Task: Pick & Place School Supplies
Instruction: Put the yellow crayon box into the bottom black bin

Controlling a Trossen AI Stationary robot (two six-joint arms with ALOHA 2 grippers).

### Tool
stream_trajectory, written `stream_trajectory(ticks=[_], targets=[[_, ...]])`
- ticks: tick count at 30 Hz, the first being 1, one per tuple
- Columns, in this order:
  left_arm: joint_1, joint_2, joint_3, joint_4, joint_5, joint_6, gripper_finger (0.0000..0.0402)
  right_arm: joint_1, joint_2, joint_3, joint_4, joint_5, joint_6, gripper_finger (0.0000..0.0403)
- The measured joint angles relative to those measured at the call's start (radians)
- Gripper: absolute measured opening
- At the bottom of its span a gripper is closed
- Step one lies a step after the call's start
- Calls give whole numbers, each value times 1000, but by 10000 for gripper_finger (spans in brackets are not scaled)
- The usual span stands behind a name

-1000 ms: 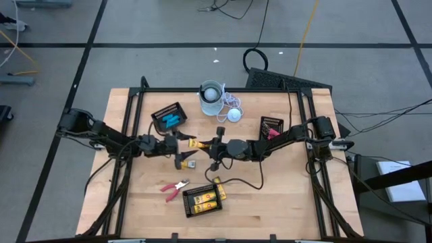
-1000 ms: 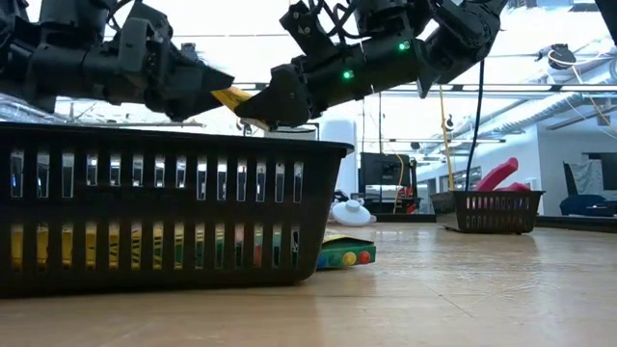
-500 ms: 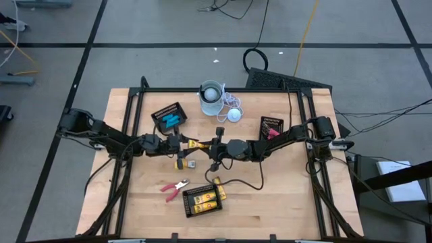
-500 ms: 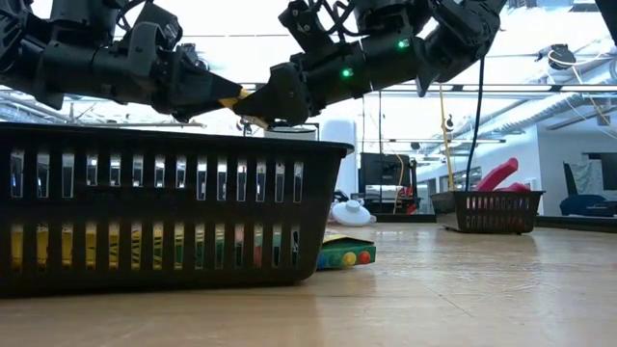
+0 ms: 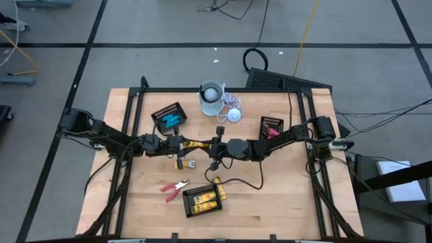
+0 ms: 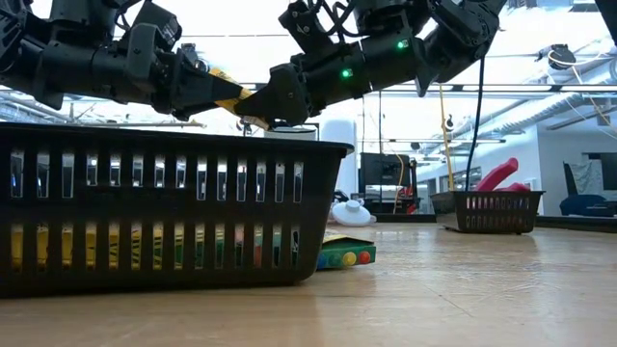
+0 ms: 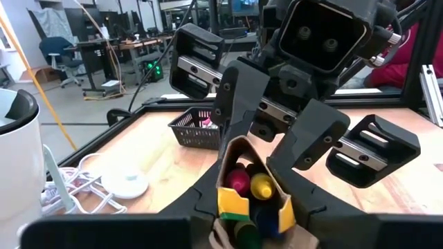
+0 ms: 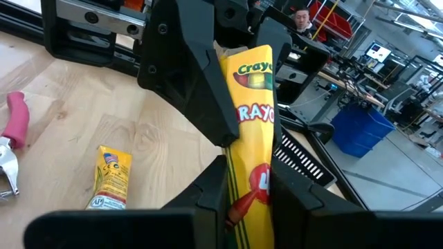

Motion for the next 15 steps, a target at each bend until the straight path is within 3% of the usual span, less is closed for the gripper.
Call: stream_trajectory(ticks=[6,15], targets=[[3,0,0,1,-2,2,79,0,0,0,0,1,3,65],[34,0,0,-7,-15,6,75,0,0,0,0,48,17,191]])
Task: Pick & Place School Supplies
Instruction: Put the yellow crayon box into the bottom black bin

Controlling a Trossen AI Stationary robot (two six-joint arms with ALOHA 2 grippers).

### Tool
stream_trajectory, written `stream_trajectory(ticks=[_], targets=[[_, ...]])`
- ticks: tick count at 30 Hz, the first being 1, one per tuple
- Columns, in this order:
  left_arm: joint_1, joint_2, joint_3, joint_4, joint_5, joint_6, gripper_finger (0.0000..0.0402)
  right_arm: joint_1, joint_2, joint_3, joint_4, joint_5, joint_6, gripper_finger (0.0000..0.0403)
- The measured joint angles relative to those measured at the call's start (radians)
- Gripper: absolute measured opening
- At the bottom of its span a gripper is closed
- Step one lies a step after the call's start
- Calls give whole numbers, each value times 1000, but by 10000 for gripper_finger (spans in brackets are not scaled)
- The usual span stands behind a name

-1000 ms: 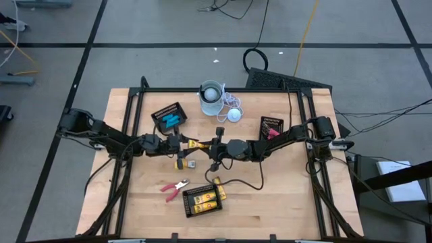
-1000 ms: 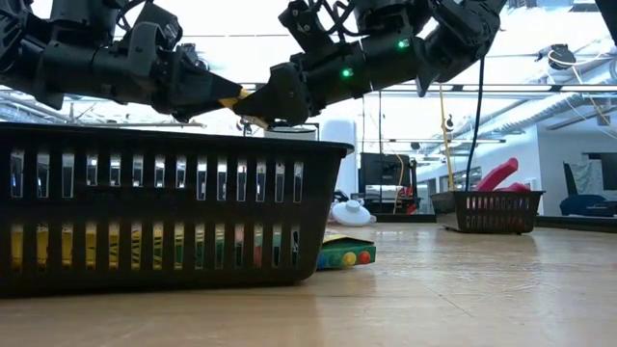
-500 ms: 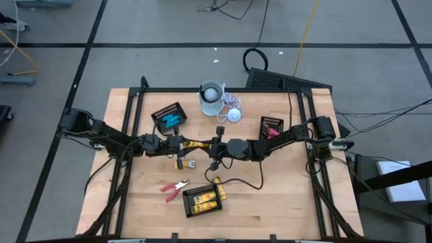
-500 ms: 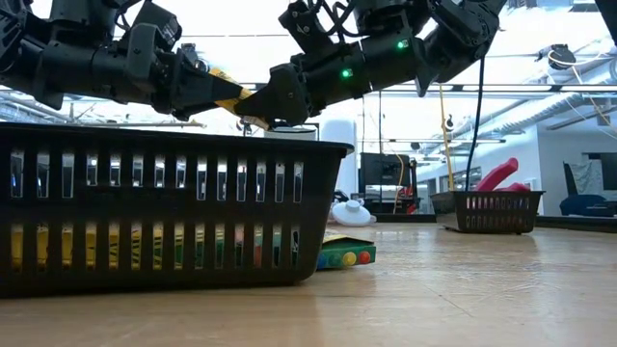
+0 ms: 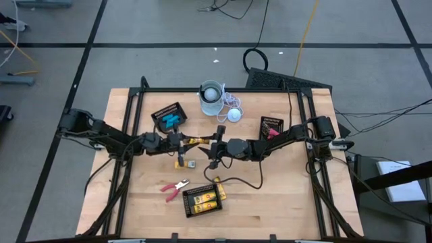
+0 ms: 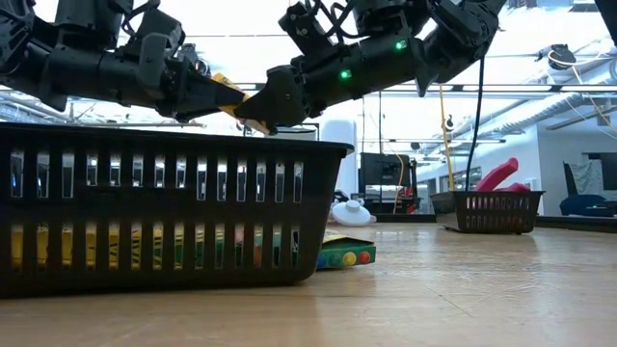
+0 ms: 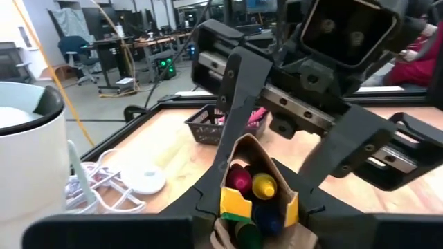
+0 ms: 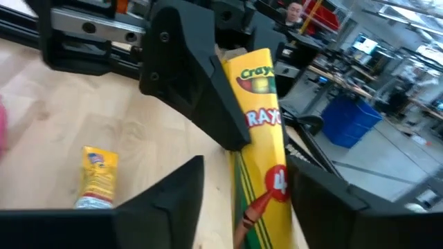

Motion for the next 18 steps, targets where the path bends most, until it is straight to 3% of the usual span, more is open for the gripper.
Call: stream_trajectory(ticks=[7,18], targets=[[18,0,-4,-6,2,10,75,1,0,0,0,9,4,237],[17,0,-4,-9,-6,14,75,10,0,-3,-7,19,7,236]])
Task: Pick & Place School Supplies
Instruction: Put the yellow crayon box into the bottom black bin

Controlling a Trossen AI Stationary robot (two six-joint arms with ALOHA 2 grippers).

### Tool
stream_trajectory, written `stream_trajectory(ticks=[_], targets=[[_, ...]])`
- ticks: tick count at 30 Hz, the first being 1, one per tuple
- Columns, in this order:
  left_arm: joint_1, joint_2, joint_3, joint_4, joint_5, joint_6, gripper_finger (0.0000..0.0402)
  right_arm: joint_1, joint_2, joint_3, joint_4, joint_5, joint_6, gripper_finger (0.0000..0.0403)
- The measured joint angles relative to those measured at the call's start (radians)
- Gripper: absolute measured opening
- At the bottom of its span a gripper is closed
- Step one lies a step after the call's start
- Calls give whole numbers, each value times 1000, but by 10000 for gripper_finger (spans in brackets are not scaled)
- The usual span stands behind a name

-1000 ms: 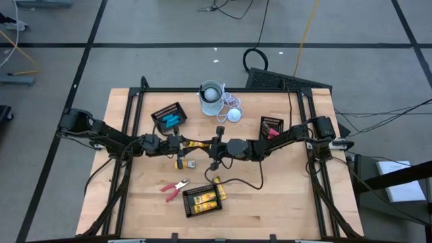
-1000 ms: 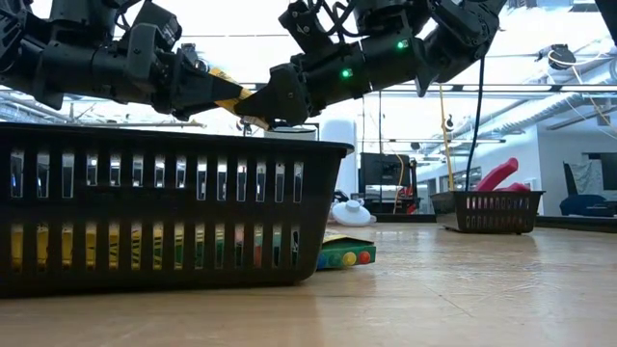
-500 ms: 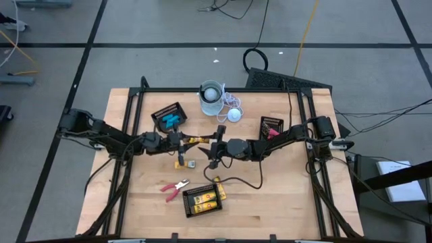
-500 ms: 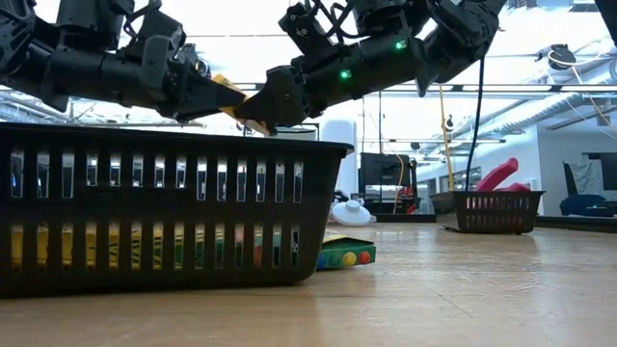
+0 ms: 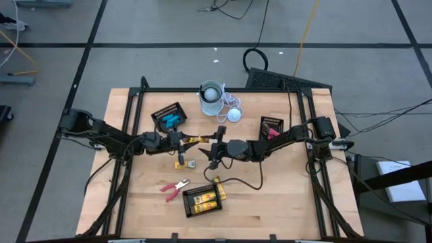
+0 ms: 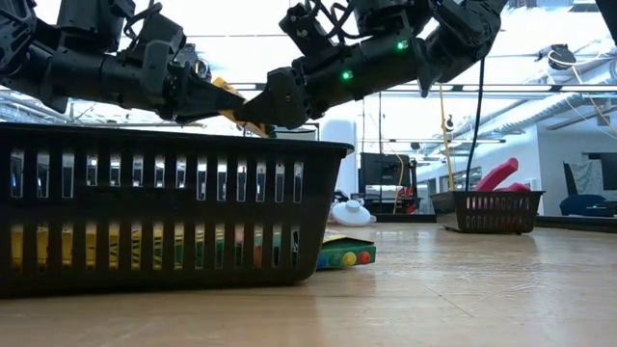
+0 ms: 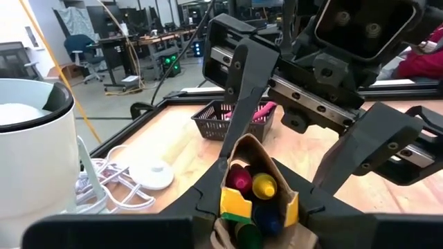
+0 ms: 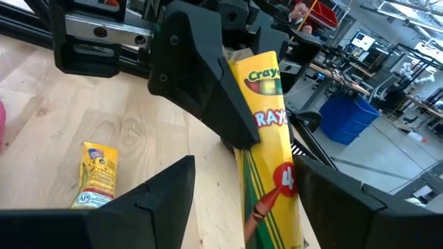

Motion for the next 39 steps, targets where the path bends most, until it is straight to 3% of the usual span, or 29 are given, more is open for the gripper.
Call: stream_trajectory(ticks=[8,11,20,28,32,39], targets=[[0,0,0,-20,-6,-5,75,52,-13,-3,-78,199,-93,236],[0,0,0,-21,-5,-6,75,69,-53,-26,-106,227,-77,236],[-50,0,-1,-37,-4,-24,75,78,-356,-351,-70,221,138,235],[-162,0,-1,-58,-6,-67,75,111,-557,-578,-22,-66,237,235],[-246,0,-1,-66,-75,-82,75,165,-651,-602,-29,-57,220,235],[-408,0,-1,-65,-184,-134,75,261,-749,-603,-90,93,179,235]])
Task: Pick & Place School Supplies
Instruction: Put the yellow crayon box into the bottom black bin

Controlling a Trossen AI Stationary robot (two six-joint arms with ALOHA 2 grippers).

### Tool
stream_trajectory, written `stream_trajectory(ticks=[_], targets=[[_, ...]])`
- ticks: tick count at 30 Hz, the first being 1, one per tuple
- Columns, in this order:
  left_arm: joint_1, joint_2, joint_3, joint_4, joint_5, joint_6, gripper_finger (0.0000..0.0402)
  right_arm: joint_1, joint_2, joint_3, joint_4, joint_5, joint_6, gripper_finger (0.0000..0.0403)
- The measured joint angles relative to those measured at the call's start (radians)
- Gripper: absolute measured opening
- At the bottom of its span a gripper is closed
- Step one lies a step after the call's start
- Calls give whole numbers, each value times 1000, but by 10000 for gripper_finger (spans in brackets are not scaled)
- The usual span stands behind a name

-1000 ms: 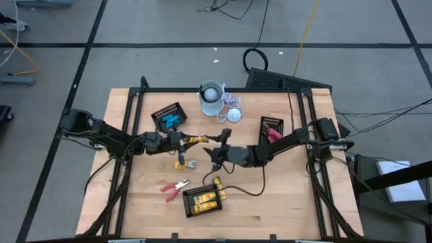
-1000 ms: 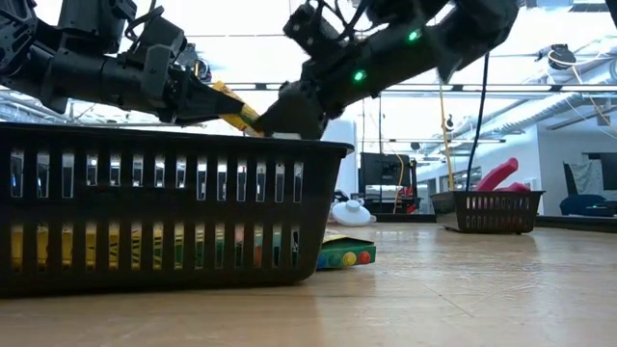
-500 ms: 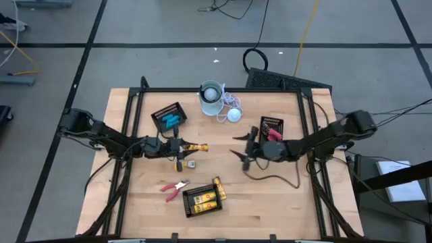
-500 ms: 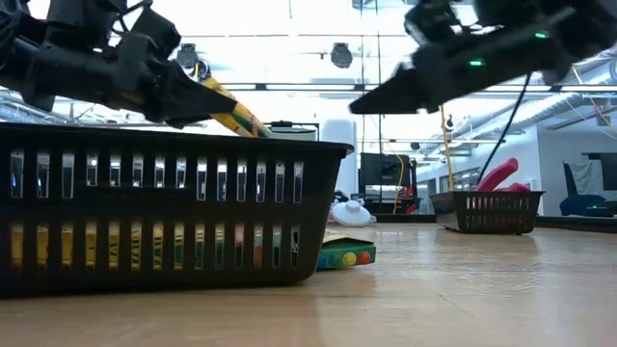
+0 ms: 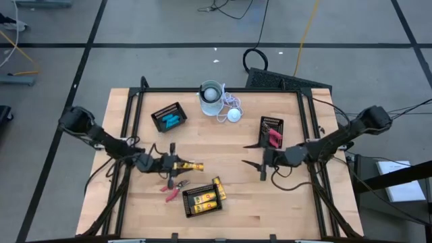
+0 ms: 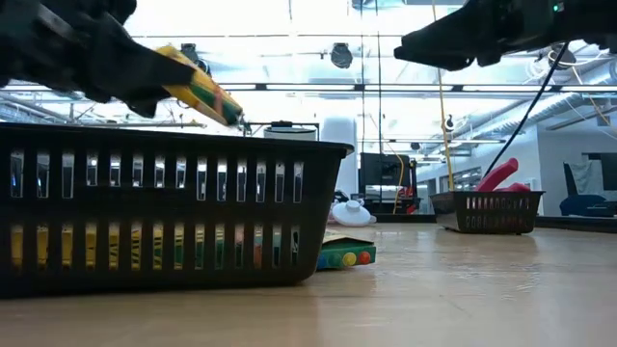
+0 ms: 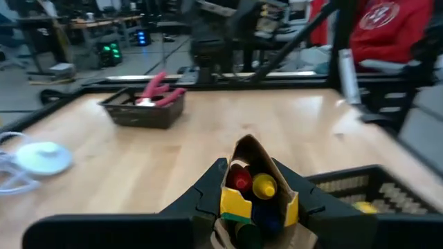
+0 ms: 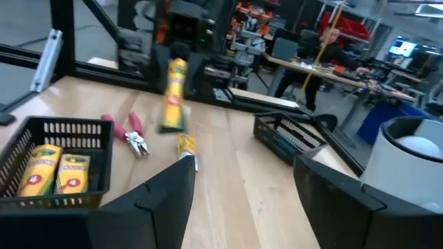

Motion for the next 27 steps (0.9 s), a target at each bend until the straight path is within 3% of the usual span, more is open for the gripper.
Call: stream_trajectory(ticks=[9,27], targets=[[-139,72,27,48,-73,-69,75,48,-4,0,-7,58,11,235],[-188,537,218,376,-51,-105,75,53,-3,0,-22,59,34,235]])
